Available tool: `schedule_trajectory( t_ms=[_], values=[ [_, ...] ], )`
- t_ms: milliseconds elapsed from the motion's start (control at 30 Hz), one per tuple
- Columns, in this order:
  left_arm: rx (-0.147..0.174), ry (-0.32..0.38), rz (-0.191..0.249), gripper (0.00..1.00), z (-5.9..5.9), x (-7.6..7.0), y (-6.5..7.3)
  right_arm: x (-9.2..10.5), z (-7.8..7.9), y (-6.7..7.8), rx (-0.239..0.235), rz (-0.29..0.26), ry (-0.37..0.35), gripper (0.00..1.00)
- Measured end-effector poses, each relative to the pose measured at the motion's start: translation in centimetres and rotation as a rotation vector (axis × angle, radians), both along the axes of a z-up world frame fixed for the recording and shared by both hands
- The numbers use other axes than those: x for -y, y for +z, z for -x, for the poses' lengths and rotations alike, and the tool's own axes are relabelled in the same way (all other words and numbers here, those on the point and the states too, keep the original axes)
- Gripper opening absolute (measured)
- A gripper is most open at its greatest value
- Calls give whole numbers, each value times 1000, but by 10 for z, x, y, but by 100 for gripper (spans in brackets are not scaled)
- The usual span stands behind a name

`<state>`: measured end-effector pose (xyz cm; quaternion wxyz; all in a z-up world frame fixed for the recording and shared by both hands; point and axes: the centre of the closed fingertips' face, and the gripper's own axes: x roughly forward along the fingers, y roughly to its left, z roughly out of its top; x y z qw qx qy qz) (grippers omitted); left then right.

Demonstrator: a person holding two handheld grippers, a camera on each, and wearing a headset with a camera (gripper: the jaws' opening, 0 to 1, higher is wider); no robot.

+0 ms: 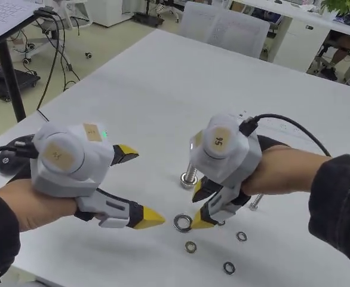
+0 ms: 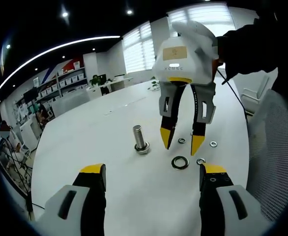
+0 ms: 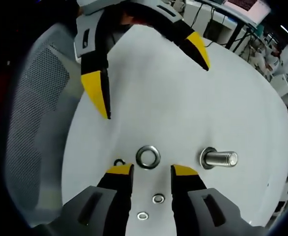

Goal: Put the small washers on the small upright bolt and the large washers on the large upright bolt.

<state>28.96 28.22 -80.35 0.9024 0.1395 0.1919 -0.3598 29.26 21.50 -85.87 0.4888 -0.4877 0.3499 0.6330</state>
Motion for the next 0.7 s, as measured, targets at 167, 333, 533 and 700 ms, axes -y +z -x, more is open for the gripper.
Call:
schedule_trajectory(
  t_ms=[167, 333, 533, 700],
  values=[
    [-1, 1, 1, 77, 0, -1, 0, 0, 2, -9, 3, 28, 15, 31],
    [-2, 0, 1, 77, 0, -1, -1, -2, 4, -14, -5, 35, 17, 31],
    [-4, 2, 1, 77, 0, -1, -2, -5, 6, -19, -12, 43, 19, 31],
    [-5, 2, 3, 77, 1, -1, -2, -4, 6, -20, -5, 55, 30, 31]
  ],
)
